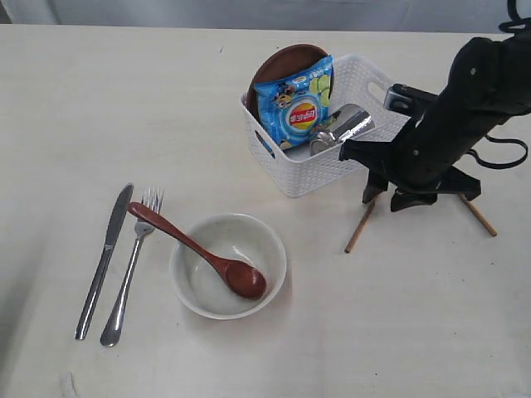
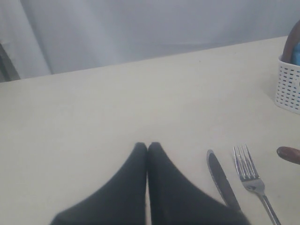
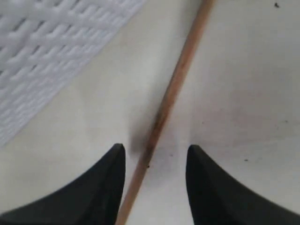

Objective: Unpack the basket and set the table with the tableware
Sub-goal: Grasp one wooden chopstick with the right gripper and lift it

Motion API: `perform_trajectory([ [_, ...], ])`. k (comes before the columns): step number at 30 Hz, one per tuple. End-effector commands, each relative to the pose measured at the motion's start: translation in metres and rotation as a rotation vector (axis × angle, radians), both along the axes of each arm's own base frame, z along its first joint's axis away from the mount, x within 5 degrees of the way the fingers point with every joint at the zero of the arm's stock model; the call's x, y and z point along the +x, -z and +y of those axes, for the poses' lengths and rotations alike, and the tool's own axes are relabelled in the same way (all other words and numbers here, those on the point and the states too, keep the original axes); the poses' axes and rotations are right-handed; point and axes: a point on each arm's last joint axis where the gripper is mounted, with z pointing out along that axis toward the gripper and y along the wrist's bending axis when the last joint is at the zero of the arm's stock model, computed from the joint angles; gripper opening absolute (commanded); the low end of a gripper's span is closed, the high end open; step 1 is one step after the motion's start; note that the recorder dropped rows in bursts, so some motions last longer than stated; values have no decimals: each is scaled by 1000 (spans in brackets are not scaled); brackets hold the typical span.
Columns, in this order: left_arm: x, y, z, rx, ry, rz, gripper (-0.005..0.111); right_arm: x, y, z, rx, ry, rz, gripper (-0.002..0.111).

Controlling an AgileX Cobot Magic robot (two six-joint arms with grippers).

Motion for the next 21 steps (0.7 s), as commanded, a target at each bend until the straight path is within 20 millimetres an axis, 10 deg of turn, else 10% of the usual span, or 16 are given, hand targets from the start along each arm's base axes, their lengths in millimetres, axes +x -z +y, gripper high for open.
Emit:
perform_trajectory([
  [1, 0, 0, 0, -3, -2, -7, 0, 3, 14, -2, -5, 47, 18, 41],
  [5, 0, 0, 0, -3, -2, -7, 0, 2, 25, -2, -16, 47, 47, 39],
  [9, 0, 0, 0, -3, -2, -7, 0, 0, 26, -4, -36, 18, 66, 1],
  [21, 0, 0, 0, -3, -2, -7, 0, -13, 17, -13, -137, -57, 174, 0],
])
